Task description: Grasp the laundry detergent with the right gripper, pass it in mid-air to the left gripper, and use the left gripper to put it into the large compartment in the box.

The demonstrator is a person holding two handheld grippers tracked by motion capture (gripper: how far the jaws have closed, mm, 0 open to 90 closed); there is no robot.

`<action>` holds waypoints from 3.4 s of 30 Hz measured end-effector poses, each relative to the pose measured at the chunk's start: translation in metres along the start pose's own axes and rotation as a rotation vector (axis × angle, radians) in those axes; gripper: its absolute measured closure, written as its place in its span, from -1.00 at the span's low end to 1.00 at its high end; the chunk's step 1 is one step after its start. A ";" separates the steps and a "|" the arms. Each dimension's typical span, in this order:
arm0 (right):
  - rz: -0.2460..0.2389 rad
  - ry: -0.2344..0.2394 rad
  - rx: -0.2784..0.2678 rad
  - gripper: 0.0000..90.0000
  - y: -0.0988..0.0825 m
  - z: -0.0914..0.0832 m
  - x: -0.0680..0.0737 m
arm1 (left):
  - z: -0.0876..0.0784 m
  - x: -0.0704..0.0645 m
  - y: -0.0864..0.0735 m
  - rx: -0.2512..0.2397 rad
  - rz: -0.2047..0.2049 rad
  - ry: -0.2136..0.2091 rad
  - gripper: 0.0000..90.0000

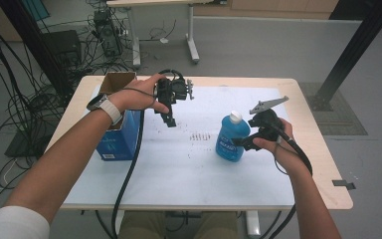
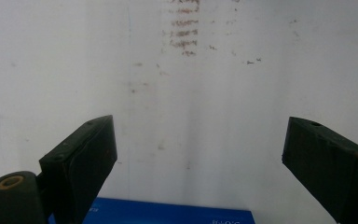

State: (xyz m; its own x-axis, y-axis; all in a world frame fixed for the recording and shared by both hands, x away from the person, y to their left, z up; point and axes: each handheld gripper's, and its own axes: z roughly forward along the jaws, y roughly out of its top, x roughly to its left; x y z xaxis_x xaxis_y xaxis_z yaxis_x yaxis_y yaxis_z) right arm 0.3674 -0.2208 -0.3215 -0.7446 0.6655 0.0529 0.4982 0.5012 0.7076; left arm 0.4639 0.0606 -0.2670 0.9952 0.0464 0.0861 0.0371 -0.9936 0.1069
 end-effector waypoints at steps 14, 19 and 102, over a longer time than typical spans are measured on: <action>0.007 0.007 -0.048 -0.89 -0.006 0.007 0.000 | 0.002 0.000 -0.001 0.002 -0.003 -0.006 -0.77; 0.017 0.009 -0.079 -0.89 -0.011 0.009 -0.001 | 0.002 0.000 -0.001 0.000 -0.007 -0.006 -0.77; 0.051 -0.004 -0.349 -0.93 -0.049 0.036 0.000 | 0.009 -0.002 -0.005 0.006 -0.017 -0.010 -0.77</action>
State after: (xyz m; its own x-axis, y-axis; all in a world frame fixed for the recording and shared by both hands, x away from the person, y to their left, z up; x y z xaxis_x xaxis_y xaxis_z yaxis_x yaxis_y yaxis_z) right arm 0.3597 -0.2253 -0.3816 -0.7208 0.6870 0.0924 0.3522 0.2482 0.9024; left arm 0.4629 0.0649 -0.2765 0.9953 0.0618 0.0743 0.0540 -0.9933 0.1021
